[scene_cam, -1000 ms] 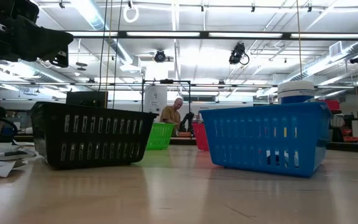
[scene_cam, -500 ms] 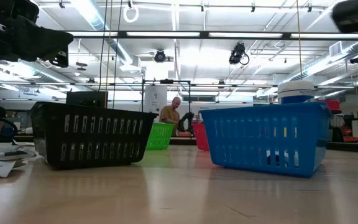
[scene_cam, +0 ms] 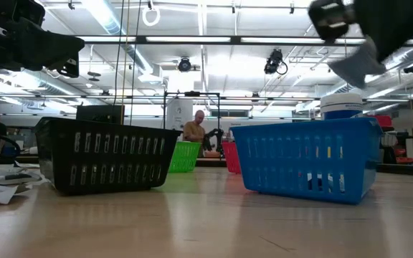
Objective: Pick & Place First Aid Supplies
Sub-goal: Put the blue alcohol pad into the blue bin
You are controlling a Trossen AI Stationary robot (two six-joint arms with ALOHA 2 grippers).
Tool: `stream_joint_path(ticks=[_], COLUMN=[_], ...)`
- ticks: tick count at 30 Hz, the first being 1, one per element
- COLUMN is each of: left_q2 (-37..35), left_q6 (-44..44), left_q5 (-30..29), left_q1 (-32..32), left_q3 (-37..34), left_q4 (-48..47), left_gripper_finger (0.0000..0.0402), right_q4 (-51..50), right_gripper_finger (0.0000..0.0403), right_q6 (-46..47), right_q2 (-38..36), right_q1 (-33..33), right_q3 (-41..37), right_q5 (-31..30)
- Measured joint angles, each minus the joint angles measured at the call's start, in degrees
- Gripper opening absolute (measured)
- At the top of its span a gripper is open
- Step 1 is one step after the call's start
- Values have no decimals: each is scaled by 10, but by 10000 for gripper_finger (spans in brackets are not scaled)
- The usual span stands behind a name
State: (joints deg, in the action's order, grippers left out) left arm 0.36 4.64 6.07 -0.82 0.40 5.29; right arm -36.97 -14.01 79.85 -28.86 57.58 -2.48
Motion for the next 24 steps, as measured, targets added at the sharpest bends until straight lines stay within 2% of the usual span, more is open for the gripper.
stream_joint_path(ticks=[4, 11, 24], left_q2=[0, 0, 0], left_q6=[0, 0, 0], left_q5=[0, 0, 0], left_q1=[0, 0, 0], left_q3=[0, 0, 0], left_q4=[0, 0, 0], left_gripper_finger=[25, 25, 25], right_q4=[77, 139, 263], right_gripper_finger=[0, 0, 4], right_q6=[0, 15, 64], right_q2=[0, 4, 4], right_q1=[12, 34, 51], right_q3=[0, -14, -128], right_q5=[20, 21, 20])
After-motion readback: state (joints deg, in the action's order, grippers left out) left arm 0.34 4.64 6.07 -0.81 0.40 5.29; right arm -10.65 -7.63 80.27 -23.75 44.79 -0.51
